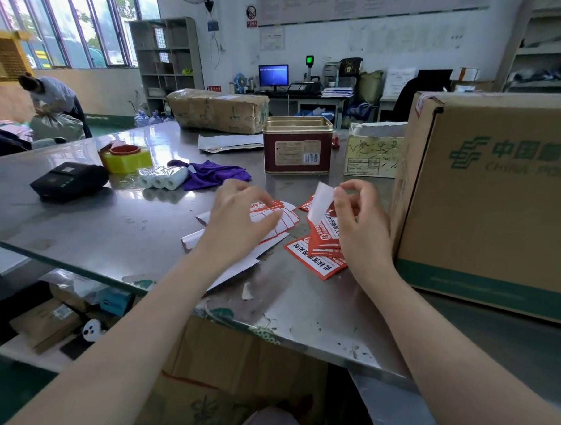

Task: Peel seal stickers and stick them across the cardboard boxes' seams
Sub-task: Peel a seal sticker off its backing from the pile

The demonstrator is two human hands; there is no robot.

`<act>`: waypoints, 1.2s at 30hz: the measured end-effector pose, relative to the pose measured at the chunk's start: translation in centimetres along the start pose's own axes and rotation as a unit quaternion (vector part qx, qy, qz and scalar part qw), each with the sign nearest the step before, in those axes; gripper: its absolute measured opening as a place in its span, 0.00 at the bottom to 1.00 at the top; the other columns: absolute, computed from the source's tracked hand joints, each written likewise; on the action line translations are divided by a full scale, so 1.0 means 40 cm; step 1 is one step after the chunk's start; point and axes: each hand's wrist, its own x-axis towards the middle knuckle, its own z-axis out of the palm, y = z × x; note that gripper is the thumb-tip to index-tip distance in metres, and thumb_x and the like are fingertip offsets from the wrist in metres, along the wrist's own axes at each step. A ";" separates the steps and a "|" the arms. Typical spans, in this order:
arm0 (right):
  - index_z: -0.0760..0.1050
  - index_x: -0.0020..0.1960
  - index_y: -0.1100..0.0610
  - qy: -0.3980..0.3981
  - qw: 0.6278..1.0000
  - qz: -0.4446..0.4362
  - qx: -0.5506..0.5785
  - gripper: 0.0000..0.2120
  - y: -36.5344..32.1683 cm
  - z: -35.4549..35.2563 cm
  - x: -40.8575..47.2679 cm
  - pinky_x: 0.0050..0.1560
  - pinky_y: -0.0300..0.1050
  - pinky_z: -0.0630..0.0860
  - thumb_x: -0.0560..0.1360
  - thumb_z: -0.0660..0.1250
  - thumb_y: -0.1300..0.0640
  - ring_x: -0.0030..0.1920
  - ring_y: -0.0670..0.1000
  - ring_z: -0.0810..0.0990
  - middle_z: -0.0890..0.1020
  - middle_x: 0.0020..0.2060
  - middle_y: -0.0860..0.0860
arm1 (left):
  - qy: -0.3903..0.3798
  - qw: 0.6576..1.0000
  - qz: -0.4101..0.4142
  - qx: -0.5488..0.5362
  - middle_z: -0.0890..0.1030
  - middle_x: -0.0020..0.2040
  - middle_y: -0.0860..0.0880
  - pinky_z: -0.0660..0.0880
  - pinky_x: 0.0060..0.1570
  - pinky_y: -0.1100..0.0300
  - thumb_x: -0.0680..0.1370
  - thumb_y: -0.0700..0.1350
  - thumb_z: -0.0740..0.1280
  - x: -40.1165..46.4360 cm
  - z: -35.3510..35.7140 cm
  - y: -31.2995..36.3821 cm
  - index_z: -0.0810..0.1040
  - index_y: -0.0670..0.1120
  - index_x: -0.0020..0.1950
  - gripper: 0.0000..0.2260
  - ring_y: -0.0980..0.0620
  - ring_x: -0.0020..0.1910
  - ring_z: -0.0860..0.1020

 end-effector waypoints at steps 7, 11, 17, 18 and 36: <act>0.69 0.56 0.50 -0.022 0.999 -0.029 0.038 0.09 -0.012 -0.001 -0.007 0.34 0.22 0.69 0.80 0.57 0.47 0.43 0.39 0.78 0.79 0.40 0.42 | -0.001 0.992 0.122 0.009 0.67 0.62 0.49 0.58 0.61 0.63 0.69 0.56 0.73 -0.034 0.049 0.079 0.77 0.48 0.51 0.17 0.53 0.65 0.62; 0.69 0.56 0.50 -0.050 0.996 -0.039 0.067 0.07 -0.023 -0.004 -0.015 0.34 0.22 0.69 0.80 0.58 0.49 0.41 0.36 0.78 0.80 0.39 0.43 | 0.027 0.991 0.130 0.031 0.67 0.64 0.45 0.57 0.63 0.60 0.71 0.50 0.72 -0.035 0.064 0.079 0.78 0.46 0.49 0.11 0.48 0.68 0.62; 0.68 0.55 0.47 -0.083 0.992 -0.039 0.091 0.07 -0.023 -0.002 -0.019 0.42 0.35 0.75 0.80 0.55 0.47 0.46 0.43 0.80 0.79 0.42 0.42 | 0.059 0.989 0.129 0.033 0.70 0.61 0.42 0.64 0.67 0.50 0.72 0.42 0.68 -0.022 0.059 0.062 0.78 0.43 0.46 0.05 0.43 0.68 0.65; 0.68 0.56 0.48 -0.084 0.991 -0.040 0.093 0.09 -0.024 -0.002 -0.019 0.41 0.34 0.74 0.80 0.55 0.46 0.46 0.44 0.80 0.80 0.44 0.44 | 0.069 0.989 0.125 0.036 0.71 0.60 0.41 0.65 0.65 0.47 0.72 0.41 0.68 -0.017 0.057 0.056 0.78 0.43 0.46 0.04 0.42 0.66 0.67; 0.73 0.50 0.51 -0.062 0.995 0.007 0.073 0.08 -0.062 0.002 -0.011 0.39 0.40 0.79 0.79 0.59 0.48 0.42 0.47 0.82 0.81 0.43 0.47 | 0.055 0.969 -0.088 -0.225 0.72 0.39 0.57 0.67 0.49 0.63 0.80 0.39 0.59 0.013 -0.042 0.071 0.78 0.42 0.43 0.10 0.50 0.56 0.71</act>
